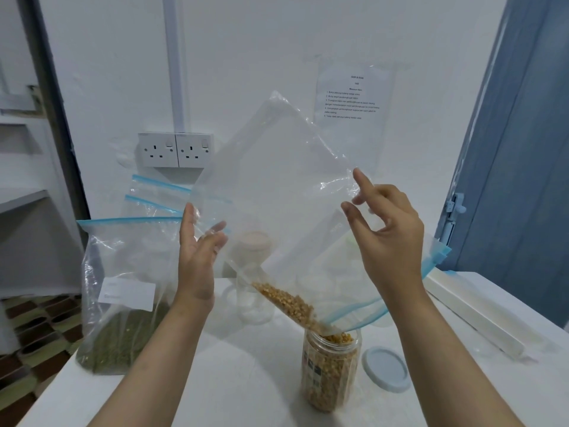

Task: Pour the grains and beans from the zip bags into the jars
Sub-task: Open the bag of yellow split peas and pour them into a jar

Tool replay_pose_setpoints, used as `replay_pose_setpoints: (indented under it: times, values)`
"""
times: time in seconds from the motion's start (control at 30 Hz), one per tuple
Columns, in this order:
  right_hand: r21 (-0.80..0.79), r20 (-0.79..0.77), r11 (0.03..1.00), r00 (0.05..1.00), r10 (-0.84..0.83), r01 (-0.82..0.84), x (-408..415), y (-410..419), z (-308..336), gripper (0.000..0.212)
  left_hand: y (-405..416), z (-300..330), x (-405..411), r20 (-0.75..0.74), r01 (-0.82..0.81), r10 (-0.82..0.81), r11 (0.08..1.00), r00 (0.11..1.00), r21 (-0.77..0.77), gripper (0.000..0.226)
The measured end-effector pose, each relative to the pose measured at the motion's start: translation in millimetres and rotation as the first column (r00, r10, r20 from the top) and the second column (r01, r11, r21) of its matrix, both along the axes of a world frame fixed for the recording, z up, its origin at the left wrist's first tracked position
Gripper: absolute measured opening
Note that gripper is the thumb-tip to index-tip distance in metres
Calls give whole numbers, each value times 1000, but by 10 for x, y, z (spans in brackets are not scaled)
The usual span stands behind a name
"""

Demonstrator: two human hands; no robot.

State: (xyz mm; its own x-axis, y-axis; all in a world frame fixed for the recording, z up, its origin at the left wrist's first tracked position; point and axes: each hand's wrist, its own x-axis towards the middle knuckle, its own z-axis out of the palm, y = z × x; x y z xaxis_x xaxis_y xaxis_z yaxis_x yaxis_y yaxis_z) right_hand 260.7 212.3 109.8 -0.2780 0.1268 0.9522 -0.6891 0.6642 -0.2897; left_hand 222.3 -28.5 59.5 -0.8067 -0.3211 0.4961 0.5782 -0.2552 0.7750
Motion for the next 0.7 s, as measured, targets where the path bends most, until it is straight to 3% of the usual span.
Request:
replay_pose_setpoints:
  times: [0.2,0.47,0.7]
  values:
    - [51,-17,998,999,-31,32,14,-15,7,45,-8,44,-1,12,7,-8,998,1000,70,67]
    - [-14,-10,999,999,-41,41,60,-6,-16,46,23,116,36,-4,10,-10,999,1000,34,74]
    - [5,-46,998,997,-63,63,100,53,-31,45,55,181,-7,-19,101,-99,980,995,170,58]
